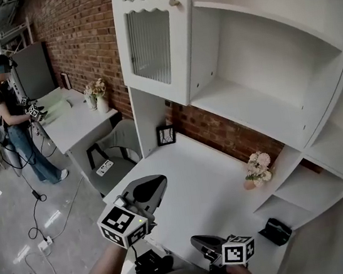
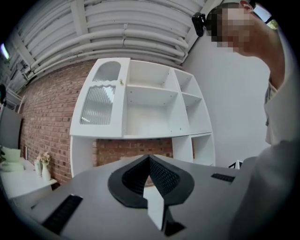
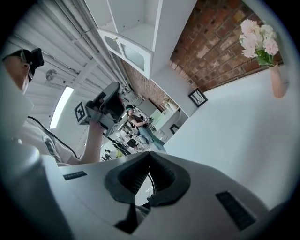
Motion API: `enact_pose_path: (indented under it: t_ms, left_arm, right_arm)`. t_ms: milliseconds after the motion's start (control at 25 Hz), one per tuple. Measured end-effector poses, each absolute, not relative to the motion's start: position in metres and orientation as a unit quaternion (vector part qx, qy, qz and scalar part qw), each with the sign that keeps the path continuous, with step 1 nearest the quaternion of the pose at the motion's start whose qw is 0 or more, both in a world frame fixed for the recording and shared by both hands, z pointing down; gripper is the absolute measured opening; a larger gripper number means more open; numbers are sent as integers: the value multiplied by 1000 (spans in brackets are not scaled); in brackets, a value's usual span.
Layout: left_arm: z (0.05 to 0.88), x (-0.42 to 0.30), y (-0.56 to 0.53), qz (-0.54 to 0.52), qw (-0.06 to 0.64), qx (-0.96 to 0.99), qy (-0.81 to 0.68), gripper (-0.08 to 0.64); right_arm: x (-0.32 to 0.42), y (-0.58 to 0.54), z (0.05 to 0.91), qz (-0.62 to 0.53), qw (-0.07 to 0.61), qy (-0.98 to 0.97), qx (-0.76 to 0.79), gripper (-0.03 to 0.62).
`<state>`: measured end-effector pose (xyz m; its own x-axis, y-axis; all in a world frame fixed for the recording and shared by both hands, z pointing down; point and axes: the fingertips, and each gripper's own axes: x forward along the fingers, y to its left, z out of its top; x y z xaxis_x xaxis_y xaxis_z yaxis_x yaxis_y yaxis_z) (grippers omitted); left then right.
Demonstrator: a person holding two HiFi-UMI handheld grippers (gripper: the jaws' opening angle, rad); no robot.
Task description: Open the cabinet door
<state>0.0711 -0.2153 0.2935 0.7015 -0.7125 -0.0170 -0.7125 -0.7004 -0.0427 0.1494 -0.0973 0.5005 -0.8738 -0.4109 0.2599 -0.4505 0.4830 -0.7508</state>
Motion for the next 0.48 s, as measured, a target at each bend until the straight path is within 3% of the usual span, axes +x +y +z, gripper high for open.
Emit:
enact_pose_path:
  t_ms: [480]
  left_arm:
    - [157,80,-294,59,166,-934,311,15]
  right_arm:
    - [132,-135,501,431,54,-857,278,23]
